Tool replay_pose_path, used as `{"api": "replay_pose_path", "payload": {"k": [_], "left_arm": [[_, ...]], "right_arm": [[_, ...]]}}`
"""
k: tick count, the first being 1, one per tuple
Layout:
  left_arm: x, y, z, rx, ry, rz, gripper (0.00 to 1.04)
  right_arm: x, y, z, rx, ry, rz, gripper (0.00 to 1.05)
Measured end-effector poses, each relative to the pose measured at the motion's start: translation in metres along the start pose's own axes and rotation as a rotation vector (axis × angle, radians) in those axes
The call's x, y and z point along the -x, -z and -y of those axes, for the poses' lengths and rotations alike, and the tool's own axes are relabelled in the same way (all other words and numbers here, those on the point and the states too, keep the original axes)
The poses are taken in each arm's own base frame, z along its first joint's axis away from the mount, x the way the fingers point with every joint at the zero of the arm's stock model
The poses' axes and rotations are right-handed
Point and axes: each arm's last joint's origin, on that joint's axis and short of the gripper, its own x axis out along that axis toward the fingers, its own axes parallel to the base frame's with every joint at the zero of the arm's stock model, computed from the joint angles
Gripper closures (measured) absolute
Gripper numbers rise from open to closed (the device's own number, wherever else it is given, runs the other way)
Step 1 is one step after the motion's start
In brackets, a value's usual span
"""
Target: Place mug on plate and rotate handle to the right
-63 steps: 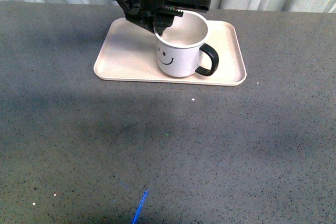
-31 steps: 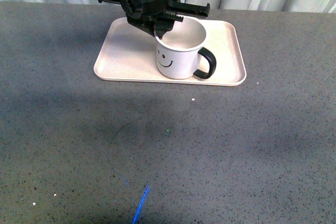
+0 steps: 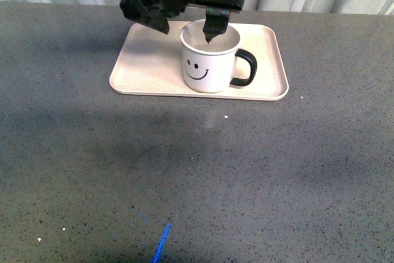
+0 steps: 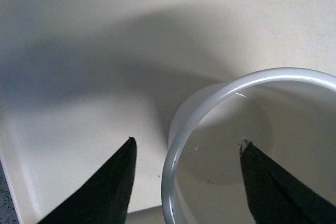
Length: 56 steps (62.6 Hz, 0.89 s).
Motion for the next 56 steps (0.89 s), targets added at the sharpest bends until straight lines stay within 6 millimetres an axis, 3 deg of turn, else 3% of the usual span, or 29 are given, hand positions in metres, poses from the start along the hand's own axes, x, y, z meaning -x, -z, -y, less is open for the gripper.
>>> {"api": "replay_pose_path", "payload": {"k": [7, 18, 21, 25, 29, 37, 43, 49, 56], "left_arm": [[0.03, -0.004, -0.015, 0.019, 0.017, 0.087, 0.08], [0.098, -0.005, -0.048, 0.058, 0.0, 0.326, 0.09], [0.119, 0.002, -0.057, 0.063, -0.162, 0.544, 0.18], [0.141, 0.022, -0.068, 0.103, -0.292, 0.768, 0.29], [0.166, 0.06, -0.081, 0.124, -0.329, 0.935, 0.41], [0.198, 0.136, -0.095, 0.132, -0.356, 1.026, 0.64], [0.199, 0.176, -0.097, 0.133, -0.361, 0.988, 0.82], [0.196, 0.199, -0.097, 0.13, -0.355, 0.955, 1.0], [0.201, 0.216, -0.096, 0.123, -0.35, 0.963, 1.03]], "right_arm": [[0.0, 0.0, 0.0, 0.0, 0.0, 0.0, 0.09], [0.0, 0.0, 0.0, 0.0, 0.0, 0.0, 0.09], [0.0, 0.0, 0.0, 0.0, 0.0, 0.0, 0.09], [0.0, 0.0, 0.0, 0.0, 0.0, 0.0, 0.09], [0.0, 0.0, 0.0, 0.0, 0.001, 0.0, 0.09], [0.0, 0.0, 0.0, 0.0, 0.001, 0.0, 0.09], [0.0, 0.0, 0.0, 0.0, 0.0, 0.0, 0.09], [0.0, 0.0, 0.0, 0.0, 0.0, 0.0, 0.09], [0.0, 0.0, 0.0, 0.0, 0.001, 0.0, 0.09]]}}
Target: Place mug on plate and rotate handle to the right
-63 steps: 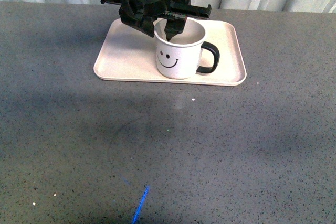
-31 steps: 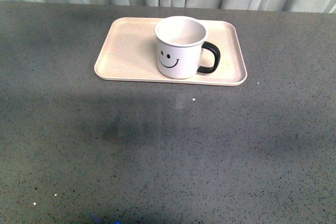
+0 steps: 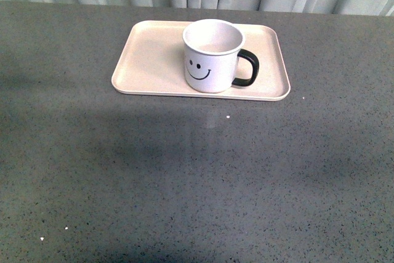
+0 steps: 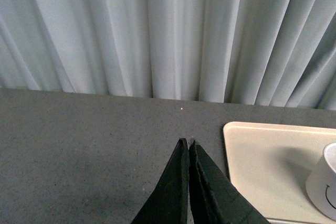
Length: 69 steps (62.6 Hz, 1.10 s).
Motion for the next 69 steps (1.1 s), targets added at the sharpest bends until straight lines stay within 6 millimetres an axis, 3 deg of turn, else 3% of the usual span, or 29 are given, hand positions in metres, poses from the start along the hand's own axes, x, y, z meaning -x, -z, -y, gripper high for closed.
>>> {"api": "replay_pose_path", "payload": {"k": [30, 44, 69], "left_arm": [[0.052, 0.019, -0.019, 0.0, -0.005, 0.003, 1.03], [0.065, 0.032, -0.019, -0.001, -0.006, -0.002, 1.03], [0.082, 0.025, -0.019, -0.001, -0.006, 0.023, 1.03]], "right_arm": [[0.0, 0.0, 0.0, 0.0, 0.0, 0.0, 0.09], [0.0, 0.0, 0.0, 0.0, 0.0, 0.0, 0.09], [0.0, 0.0, 0.0, 0.0, 0.0, 0.0, 0.09]]}}
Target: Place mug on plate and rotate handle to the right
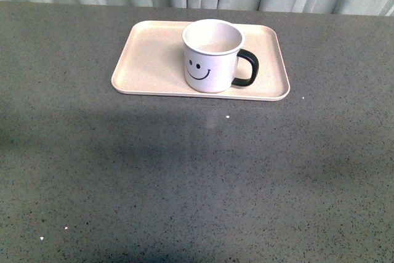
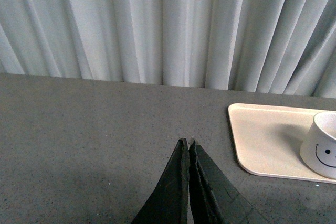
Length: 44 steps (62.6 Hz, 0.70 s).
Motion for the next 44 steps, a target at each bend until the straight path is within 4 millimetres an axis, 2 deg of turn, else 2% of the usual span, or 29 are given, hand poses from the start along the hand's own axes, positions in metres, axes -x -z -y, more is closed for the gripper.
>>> {"api": "replay_pose_path", "payload": {"k": [44], "left_arm": [[0.017, -0.001, 0.0, 0.0, 0.0, 0.005, 1.03]], "right_arm": [[0.0, 0.0, 0.0, 0.0, 0.0, 0.0, 0.09]]}}
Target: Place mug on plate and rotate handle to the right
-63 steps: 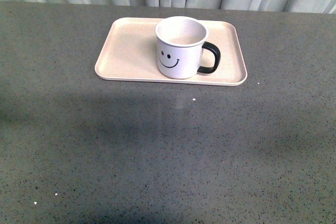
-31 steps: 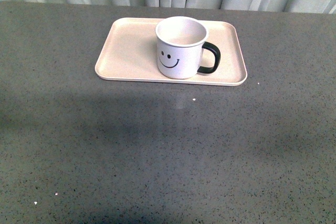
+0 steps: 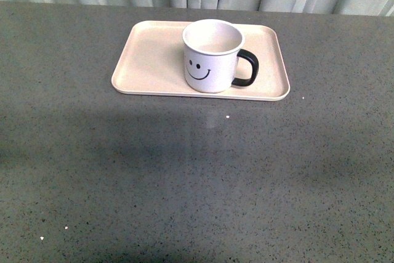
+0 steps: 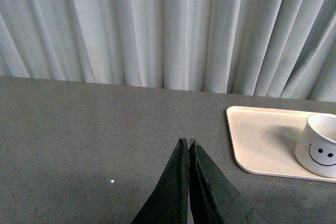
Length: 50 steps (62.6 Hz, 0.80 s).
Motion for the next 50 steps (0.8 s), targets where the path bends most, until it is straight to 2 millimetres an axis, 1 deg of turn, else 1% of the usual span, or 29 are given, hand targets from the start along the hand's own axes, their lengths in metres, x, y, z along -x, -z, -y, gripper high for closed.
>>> {"api": "replay_pose_path", "payload": {"k": [3, 7, 11, 23, 25, 27, 28, 32, 33, 34, 37, 38, 39, 41, 44, 45, 46, 49, 50], "left_arm": [[0.001, 0.0, 0.0, 0.0, 0.0, -0.002, 1.03], [0.007, 0.005, 0.0, 0.0, 0.0, -0.038, 1.03], [0.011, 0.003, 0.0, 0.0, 0.0, -0.016, 1.03], [0.011, 0.004, 0.0, 0.0, -0.001, -0.02, 1.03], [0.011, 0.004, 0.0, 0.0, -0.001, -0.02, 1.0], [0.011, 0.004, 0.0, 0.0, -0.001, -0.02, 0.92], [0.011, 0.004, 0.0, 0.0, -0.001, -0.02, 0.91], [0.011, 0.004, 0.0, 0.0, -0.001, -0.02, 0.78], [0.011, 0.004, 0.0, 0.0, -0.001, -0.019, 0.74], [0.011, 0.004, 0.0, 0.0, -0.001, -0.02, 0.71], [0.011, 0.004, 0.0, 0.0, -0.001, -0.02, 0.62], [0.011, 0.004, 0.0, 0.0, 0.0, -0.019, 0.58], [0.011, 0.004, 0.0, 0.0, 0.0, -0.019, 0.57], [0.011, 0.004, 0.0, 0.0, -0.001, -0.02, 0.51], [0.011, 0.004, 0.0, 0.0, -0.001, -0.02, 0.42], [0.011, 0.004, 0.0, 0.0, -0.001, -0.02, 0.39], [0.011, 0.004, 0.0, 0.0, -0.001, -0.02, 0.33], [0.011, 0.004, 0.0, 0.0, -0.001, -0.019, 0.23], [0.011, 0.004, 0.0, 0.0, -0.001, -0.019, 0.21]], "right_arm": [[0.0, 0.0, 0.0, 0.0, 0.0, 0.0, 0.09], [0.0, 0.0, 0.0, 0.0, 0.0, 0.0, 0.09], [0.0, 0.0, 0.0, 0.0, 0.0, 0.0, 0.09], [0.0, 0.0, 0.0, 0.0, 0.0, 0.0, 0.09], [0.0, 0.0, 0.0, 0.0, 0.0, 0.0, 0.09], [0.0, 0.0, 0.0, 0.0, 0.0, 0.0, 0.09], [0.0, 0.0, 0.0, 0.0, 0.0, 0.0, 0.09], [0.0, 0.0, 0.0, 0.001, -0.012, -0.011, 0.09], [-0.001, 0.001, 0.0, 0.011, -0.092, -0.116, 0.09], [-0.001, 0.001, 0.0, 0.008, -0.119, -0.163, 0.09], [-0.005, -0.003, 0.004, -0.025, -0.224, -0.391, 0.09], [-0.009, -0.006, 0.006, -0.056, -0.259, -0.452, 0.09], [-0.012, -0.008, 0.007, -0.064, -0.272, -0.472, 0.09], [-0.025, -0.016, 0.013, -0.089, -0.286, -0.512, 0.09], [-0.041, -0.028, 0.019, -0.076, -0.275, -0.505, 0.09], [-0.056, -0.037, 0.023, -0.057, -0.265, -0.489, 0.09], [-0.065, -0.043, 0.026, -0.041, -0.258, -0.477, 0.09], [-0.095, -0.056, 0.032, -0.002, -0.244, -0.45, 0.09], [-0.104, -0.059, 0.034, 0.009, -0.238, -0.449, 0.09]]}}
